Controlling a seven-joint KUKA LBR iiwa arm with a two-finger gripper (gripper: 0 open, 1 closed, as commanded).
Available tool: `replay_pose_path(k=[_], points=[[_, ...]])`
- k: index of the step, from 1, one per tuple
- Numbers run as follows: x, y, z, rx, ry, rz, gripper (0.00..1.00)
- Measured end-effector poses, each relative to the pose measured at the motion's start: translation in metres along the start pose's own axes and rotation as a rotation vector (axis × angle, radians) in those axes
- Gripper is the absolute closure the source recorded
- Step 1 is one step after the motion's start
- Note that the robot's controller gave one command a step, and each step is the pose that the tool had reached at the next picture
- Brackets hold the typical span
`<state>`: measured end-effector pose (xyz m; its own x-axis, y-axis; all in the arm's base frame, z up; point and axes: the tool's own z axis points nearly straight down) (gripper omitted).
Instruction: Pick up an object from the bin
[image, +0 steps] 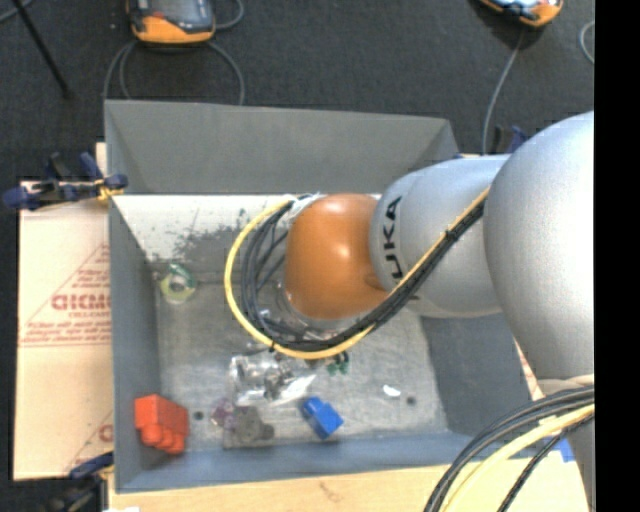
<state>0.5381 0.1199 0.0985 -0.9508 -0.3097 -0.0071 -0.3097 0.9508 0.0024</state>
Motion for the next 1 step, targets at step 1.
replay_pose_path(k=[1], points=[[-0.0039, 0.0001, -0.1142, 0.005, -0.001, -0.081, 1.0]])
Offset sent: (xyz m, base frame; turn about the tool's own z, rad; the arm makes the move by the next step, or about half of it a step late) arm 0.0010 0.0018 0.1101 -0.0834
